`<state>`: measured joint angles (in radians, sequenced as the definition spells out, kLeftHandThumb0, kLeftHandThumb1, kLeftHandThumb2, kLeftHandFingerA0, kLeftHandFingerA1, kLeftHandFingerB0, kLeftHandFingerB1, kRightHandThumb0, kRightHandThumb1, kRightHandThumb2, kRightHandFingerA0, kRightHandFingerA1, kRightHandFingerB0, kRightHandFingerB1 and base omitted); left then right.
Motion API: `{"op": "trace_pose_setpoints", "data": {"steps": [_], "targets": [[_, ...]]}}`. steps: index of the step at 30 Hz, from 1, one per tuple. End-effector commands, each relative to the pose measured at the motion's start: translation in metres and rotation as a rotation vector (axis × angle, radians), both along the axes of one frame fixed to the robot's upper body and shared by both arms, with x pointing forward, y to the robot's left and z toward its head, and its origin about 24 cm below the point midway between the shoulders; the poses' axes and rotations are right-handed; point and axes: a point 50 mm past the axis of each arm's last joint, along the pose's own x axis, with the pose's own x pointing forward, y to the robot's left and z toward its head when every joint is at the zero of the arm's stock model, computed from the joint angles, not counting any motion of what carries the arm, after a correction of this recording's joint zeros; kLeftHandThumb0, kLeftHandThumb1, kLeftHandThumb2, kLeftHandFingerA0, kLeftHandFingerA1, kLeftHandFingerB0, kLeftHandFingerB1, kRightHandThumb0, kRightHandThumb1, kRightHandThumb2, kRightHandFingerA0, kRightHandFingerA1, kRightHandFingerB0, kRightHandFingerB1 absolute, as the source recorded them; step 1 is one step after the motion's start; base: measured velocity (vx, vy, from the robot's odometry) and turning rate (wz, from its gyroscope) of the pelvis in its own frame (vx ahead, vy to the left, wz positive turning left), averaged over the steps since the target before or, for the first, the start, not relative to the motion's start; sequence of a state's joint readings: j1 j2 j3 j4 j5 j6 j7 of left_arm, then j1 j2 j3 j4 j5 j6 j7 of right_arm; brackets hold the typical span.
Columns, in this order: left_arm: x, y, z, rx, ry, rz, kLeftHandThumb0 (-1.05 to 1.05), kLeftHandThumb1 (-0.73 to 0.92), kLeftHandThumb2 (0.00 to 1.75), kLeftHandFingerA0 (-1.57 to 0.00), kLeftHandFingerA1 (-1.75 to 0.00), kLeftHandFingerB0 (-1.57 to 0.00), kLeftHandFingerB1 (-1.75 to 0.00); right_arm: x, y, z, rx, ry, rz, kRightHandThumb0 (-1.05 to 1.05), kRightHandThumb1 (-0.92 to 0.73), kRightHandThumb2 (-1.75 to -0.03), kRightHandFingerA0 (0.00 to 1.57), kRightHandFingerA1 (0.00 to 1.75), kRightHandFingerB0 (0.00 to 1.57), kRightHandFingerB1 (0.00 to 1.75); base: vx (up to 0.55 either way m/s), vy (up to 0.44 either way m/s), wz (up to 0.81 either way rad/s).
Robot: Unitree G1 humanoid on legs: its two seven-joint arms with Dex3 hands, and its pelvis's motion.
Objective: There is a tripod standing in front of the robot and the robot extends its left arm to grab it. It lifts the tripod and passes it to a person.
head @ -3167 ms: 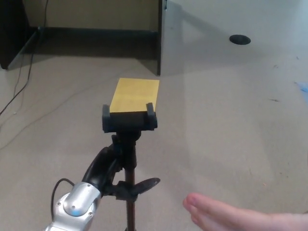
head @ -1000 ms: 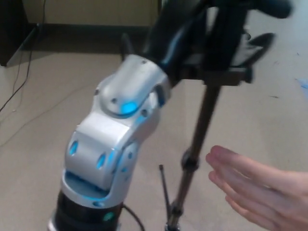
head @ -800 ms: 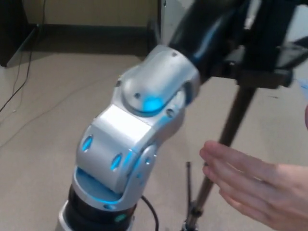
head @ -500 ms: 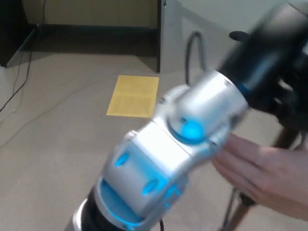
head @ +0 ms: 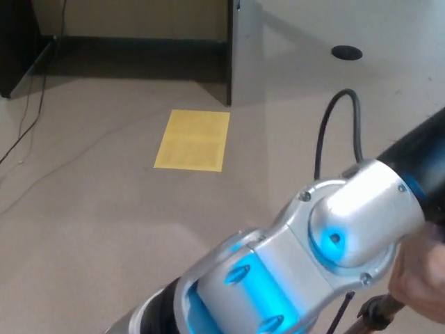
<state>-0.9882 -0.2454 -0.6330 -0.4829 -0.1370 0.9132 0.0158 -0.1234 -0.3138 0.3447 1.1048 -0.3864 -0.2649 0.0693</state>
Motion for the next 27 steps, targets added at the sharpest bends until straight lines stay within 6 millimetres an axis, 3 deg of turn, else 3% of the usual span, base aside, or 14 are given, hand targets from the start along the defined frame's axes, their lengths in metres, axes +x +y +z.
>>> {"op": "trace_pose_setpoints", "data": {"steps": [1,2,3,5,6,8,10,11,13,15,17,24,25,27], "targets": [[-0.023,-0.012,0.014,-0.054,-0.078,-0.125,-0.69,0.46,0.80,-0.21,-0.49,-0.05,-0.24,0.004,-0.008,0.005,-0.048,0.104,0.191,-0.43,-0.92,-0.87,0.20,0.55,0.07,0.25,0.00,0.000,0.00],[-0.019,-0.010,0.012,-0.030,-0.071,-0.119,-0.69,0.44,0.79,-0.12,-0.45,-0.04,-0.18,0.006,-0.007,0.006,-0.007,0.062,0.110,-0.40,-0.65,-0.59,0.65,0.42,0.49,0.36,0.00,0.000,0.00],[-0.017,-0.009,0.012,-0.023,-0.070,-0.113,-0.69,0.44,0.79,-0.12,-0.45,-0.04,-0.18,0.007,-0.009,0.006,0.039,-0.055,-0.138,-0.40,-0.65,-0.59,0.65,0.42,0.49,0.36,0.00,0.000,0.00],[-0.007,-0.004,0.007,0.035,-0.065,-0.076,-0.81,0.54,0.58,-0.09,-0.35,0.00,-0.07,0.007,-0.007,0.006,0.012,-0.045,-0.067,-0.39,-0.72,-0.61,0.64,0.47,0.46,0.36,0.00,0.000,0.00],[-0.003,-0.001,0.007,0.058,-0.055,-0.072,-0.82,0.47,0.86,-0.01,-0.13,0.00,0.00,0.009,-0.007,0.007,0.013,-0.048,-0.071,-0.47,-0.58,-0.87,0.59,0.60,0.41,0.50,0.00,0.000,0.00],[0.001,0.004,0.005,0.059,-0.042,-0.062,-0.83,0.48,0.85,0.00,-0.01,0.00,-0.06,0.010,-0.007,0.007,0.010,-0.050,-0.070,-0.42,-0.71,-0.61,0.65,0.44,0.45,0.36,0.00,0.000,0.00],[0.003,0.011,0.001,0.049,-0.038,-0.039,-0.81,0.46,0.85,0.00,0.00,0.00,-0.04,0.007,-0.007,0.005,-0.006,-0.046,-0.056,-0.47,-0.58,-0.87,0.59,0.58,0.38,0.49,0.00,0.000,0.00],[0.004,0.013,0.000,0.046,-0.036,-0.036,-0.87,0.49,0.57,0.00,-0.01,0.00,0.00,0.006,-0.008,0.005,-0.005,-0.044,-0.054,-0.41,-0.71,-0.61,0.65,0.43,0.45,0.35,0.00,0.000,0.00],[0.005,0.017,-0.004,0.040,-0.027,-0.032,-0.81,0.41,0.78,0.00,-0.01,0.00,0.00,0.002,-0.008,0.004,-0.003,-0.038,-0.050,-0.40,-0.72,-0.61,0.67,0.44,0.44,0.36,0.00,0.000,0.00],[0.008,0.022,-0.006,0.036,0.014,-0.035,-0.77,0.47,0.56,0.00,0.00,0.00,0.00,0.001,-0.008,0.004,-0.001,-0.029,-0.063,-0.47,-0.61,-0.86,0.53,0.53,0.37,0.47,0.00,0.000,0.00],[0.015,0.034,-0.008,0.029,0.035,-0.021,-0.80,0.47,0.55,0.00,0.00,0.00,0.00,0.001,-0.008,0.003,0.032,-0.019,-0.103,-0.37,-0.72,-0.61,0.58,0.40,0.42,0.34,0.00,0.000,0.00],[0.032,0.081,-0.014,0.096,-0.031,0.170,-0.80,0.45,0.85,0.00,-0.04,0.00,0.00,0.001,-0.009,0.002,0.018,-0.008,-0.100,-0.41,-0.71,-0.61,0.63,0.40,0.42,0.34,0.00,0.000,0.00],[0.035,0.093,-0.015,0.079,-0.001,0.179,-0.83,0.49,0.56,0.00,0.00,0.00,0.00,0.002,-0.008,0.002,0.015,-0.015,-0.098,-0.41,-0.71,-0.61,0.64,0.41,0.42,0.34,0.00,0.000,0.00],[0.040,0.109,-0.019,0.054,0.031,0.211,-0.77,0.46,0.55,0.00,0.00,0.00,0.00,0.002,-0.010,0.003,0.015,-0.020,-0.108,-0.40,-0.71,-0.61,0.63,0.41,0.42,0.34,0.00,0.000,0.00]]}}
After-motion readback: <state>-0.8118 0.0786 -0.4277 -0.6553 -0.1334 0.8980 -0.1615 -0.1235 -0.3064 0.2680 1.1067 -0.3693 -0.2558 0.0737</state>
